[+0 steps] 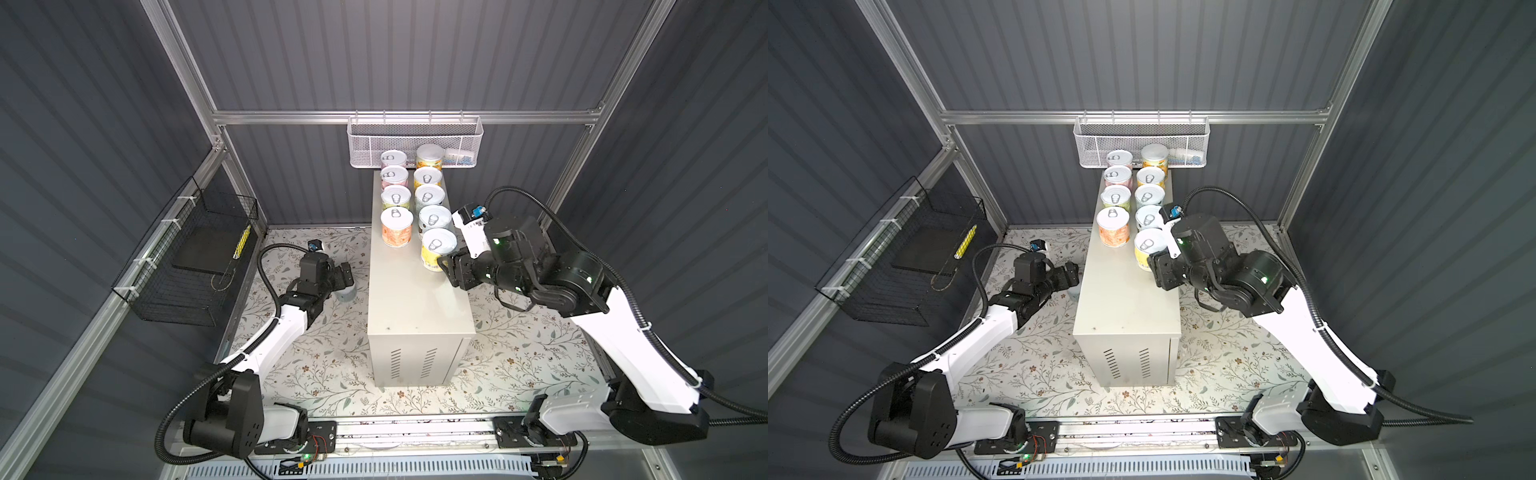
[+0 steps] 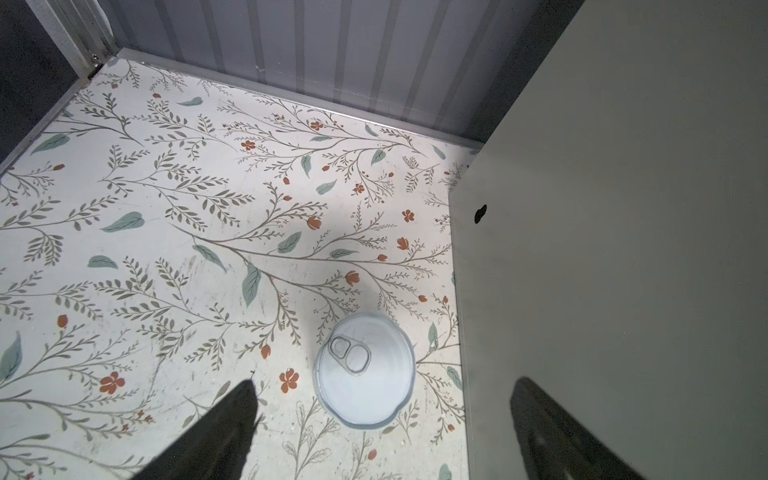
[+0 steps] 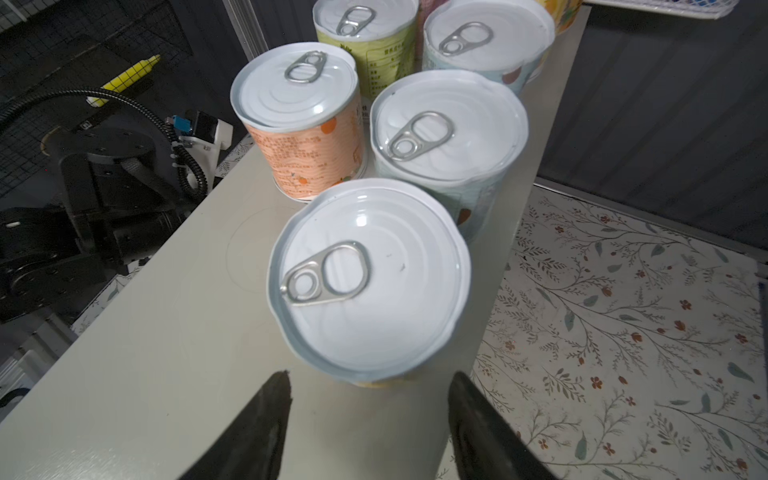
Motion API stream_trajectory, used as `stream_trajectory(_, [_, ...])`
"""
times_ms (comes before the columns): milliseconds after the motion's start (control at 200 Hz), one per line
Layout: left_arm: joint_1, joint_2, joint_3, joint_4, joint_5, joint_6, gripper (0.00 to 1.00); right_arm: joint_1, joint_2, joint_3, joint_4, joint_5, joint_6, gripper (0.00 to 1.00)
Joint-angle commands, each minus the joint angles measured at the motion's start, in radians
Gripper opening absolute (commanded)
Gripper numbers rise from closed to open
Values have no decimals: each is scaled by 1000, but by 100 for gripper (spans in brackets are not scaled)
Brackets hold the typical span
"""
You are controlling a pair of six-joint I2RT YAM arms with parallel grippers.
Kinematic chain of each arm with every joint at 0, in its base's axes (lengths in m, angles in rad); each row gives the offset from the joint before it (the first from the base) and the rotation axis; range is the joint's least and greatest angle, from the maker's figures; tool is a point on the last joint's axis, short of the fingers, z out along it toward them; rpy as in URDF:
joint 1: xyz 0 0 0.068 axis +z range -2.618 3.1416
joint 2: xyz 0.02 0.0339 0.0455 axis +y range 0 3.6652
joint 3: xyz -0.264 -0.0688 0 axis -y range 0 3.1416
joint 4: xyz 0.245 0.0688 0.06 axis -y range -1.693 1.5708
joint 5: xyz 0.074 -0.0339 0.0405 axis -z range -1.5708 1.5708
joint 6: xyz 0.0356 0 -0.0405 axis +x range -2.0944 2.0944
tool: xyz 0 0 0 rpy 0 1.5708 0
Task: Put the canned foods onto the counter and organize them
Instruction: 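Open the right gripper and draw back while the left gripper grasps its floor can, then lift the white-lidded can with the left gripper up toward the cabinet top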
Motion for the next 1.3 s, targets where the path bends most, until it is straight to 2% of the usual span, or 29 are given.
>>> stream_trajectory(0, [-3,-5,-2,-32,-22,1,99,-3,-130,-91,127,-80,1,73])
stream_trajectory(105, [-3,1,-22,-37,-32,-6,99,-3,-229,-174,183,-60,13,82])
stream_trajectory(220, [-3,40,-38,-5,-43,10,99,-4,-275,-226,183,-15,18,90])
stream_trajectory(420, [-3,160,-43,116,-4,32,100,-4,-314,-308,233,28,12,95])
stream_trajectory(640, [-3,282,-11,148,10,29,100,-4,-304,-310,238,33,6,98])
stream_trajectory(1021, [-5,412,9,224,43,27,99,-9,-260,-292,249,27,-5,99])
stream_trajectory(1296, [-21,477,25,250,-8,28,96,-24,-227,-296,258,28,-20,99])
